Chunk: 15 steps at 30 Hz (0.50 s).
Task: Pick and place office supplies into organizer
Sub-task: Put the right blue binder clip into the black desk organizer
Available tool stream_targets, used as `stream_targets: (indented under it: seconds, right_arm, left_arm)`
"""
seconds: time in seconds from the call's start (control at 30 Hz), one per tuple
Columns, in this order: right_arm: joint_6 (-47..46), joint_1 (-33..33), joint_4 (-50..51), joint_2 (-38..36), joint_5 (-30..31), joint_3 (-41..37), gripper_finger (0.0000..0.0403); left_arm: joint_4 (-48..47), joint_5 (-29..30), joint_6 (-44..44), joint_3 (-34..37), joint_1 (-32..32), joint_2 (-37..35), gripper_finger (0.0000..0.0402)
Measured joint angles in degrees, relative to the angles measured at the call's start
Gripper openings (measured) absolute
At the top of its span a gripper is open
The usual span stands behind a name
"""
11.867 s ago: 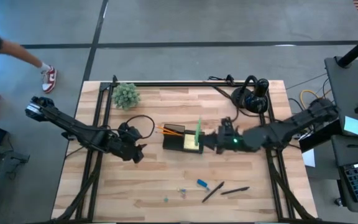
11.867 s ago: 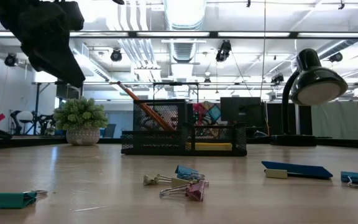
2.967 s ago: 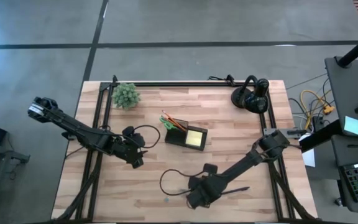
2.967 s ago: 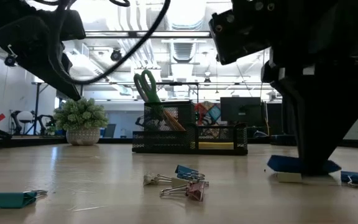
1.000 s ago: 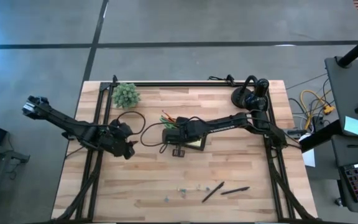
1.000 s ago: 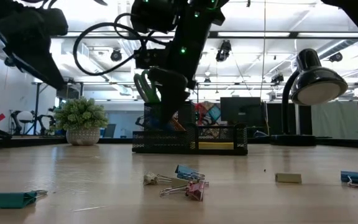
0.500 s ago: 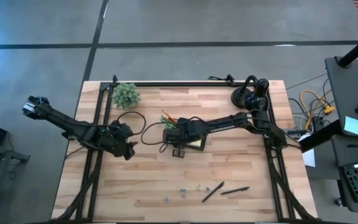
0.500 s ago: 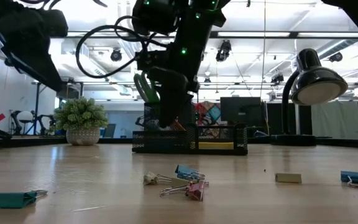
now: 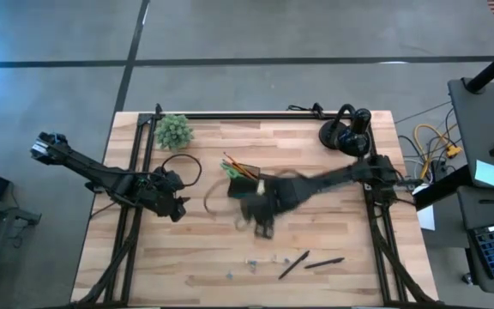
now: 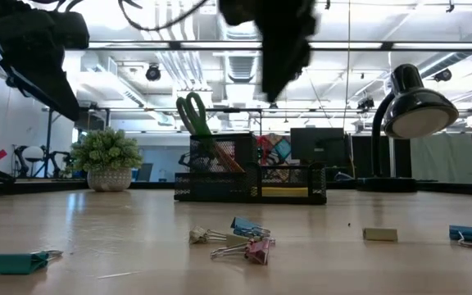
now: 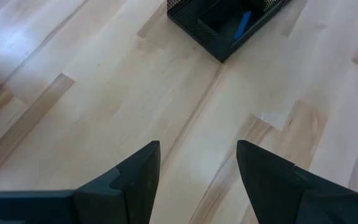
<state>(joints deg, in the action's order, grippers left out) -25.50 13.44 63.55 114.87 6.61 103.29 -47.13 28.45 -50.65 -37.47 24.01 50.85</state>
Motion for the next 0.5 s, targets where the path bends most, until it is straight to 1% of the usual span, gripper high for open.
stream_targets:
  seconds: [0.07, 0.17, 0.33, 0.5]
  right_arm:
    - [-1.6, 3.4, 1.1, -0.1, -1.7, -0.9, 0.0164]
    - [-8.0, 7.3, 1.1, 0.3, -4.6, -2.4, 0.0158]
    - [-18.3, 11.3, 0.3, 0.3, -5.1, -4.6, 0.0146]
    - [-19.6, 13.0, -1.6, 0.3, -5.6, -5.4, 0.0134]
  left_arm:
    - [0.1, -0.1, 0.0, 0.0, 0.0, 0.0, 0.0199]
    - [0.2, -1.2, 0.0, 0.1, 0.0, 0.0, 0.0199]
    - [0.2, -2.7, 0.0, 0.2, 0.0, 0.4, 0.0199]
    - [2.0, -2.9, 0.5, 0.3, 0.0, 1.3, 0.0199]
